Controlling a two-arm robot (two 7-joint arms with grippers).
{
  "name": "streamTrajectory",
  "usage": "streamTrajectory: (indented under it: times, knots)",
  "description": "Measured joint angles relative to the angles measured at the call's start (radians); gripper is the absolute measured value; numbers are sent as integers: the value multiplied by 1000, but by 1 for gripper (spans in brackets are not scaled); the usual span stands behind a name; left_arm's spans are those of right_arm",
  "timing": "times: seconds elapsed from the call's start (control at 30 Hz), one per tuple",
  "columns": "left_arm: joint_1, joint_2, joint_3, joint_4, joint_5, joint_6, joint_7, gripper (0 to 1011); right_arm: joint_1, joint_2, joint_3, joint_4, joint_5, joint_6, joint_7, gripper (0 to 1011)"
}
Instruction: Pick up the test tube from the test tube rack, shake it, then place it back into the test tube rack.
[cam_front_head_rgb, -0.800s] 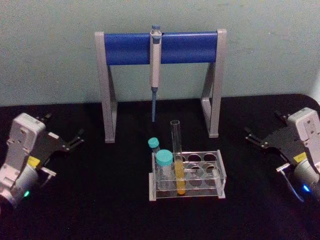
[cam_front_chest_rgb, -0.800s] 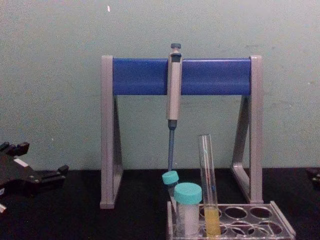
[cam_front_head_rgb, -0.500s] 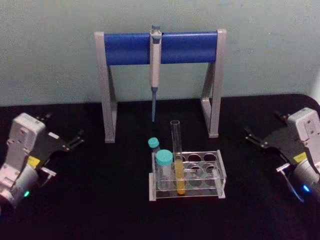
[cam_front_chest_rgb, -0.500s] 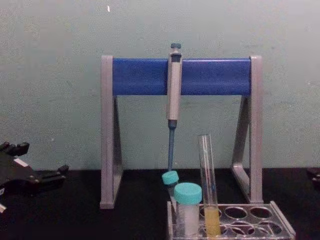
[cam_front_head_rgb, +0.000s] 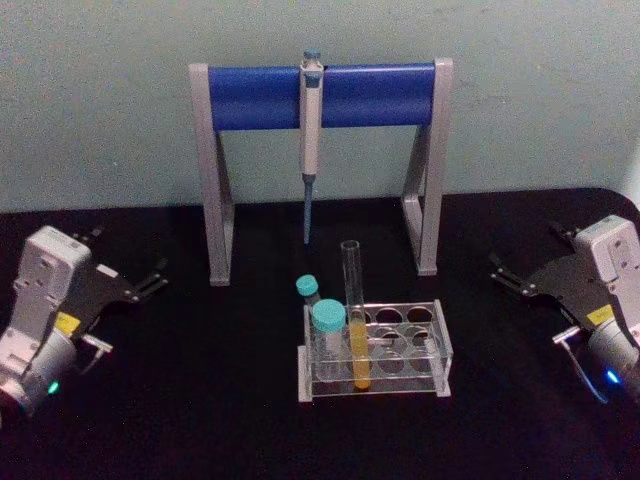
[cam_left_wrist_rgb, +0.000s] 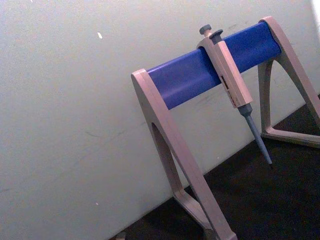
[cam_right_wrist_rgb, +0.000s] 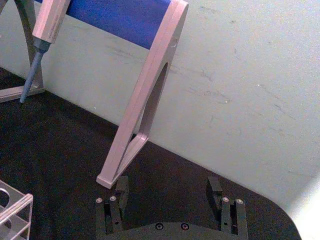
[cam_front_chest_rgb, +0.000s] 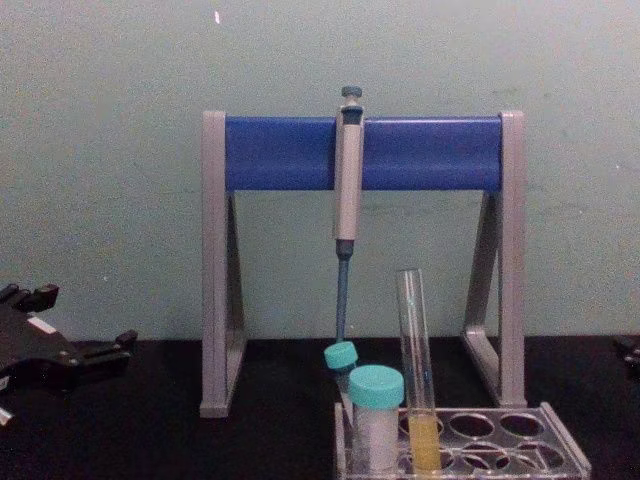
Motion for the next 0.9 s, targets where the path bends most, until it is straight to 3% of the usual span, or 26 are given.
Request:
streamTrajectory:
  times: [0.9]
  knots:
    - [0, 0, 0, 0, 0, 0, 0, 1001, 0, 0, 0, 0, 0, 0, 0, 1000]
